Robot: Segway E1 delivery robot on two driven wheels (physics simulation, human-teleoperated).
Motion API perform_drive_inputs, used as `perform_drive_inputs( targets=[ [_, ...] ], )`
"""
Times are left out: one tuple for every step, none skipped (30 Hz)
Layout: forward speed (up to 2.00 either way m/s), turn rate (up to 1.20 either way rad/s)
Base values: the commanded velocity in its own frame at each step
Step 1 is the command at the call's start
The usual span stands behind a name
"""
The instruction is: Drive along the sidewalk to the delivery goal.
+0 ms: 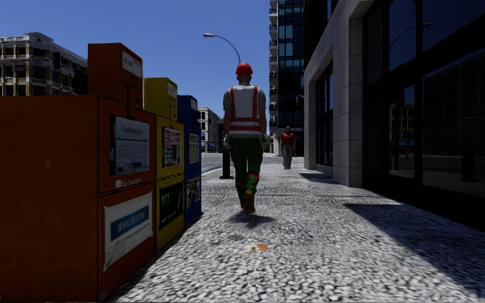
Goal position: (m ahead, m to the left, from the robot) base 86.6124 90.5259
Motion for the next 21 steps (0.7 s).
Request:
perform_drive_inputs(
  targets=[
    [1.05, 0.00],
    [1.05, 0.00],
    [1.05, 0.00],
    [1.05, 0.00],
    [1.05, 0.00],
    [1.07, 0.00],
    [1.09, 0.00],
    [1.12, 0.00],
    [1.16, -0.02],
    [1.16, -0.02],
    [1.21, -0.12],
    [1.26, -0.15],
    [1.28, -0.16],
    [1.28, -0.16],
    [1.28, -0.02],
    [1.28, 0.00],
    [1.28, 0.00],
    [1.28, 0.00],
    [1.28, 0.00],
    [1.28, 0.00],
    [1.28, 0.00]
  ],
)
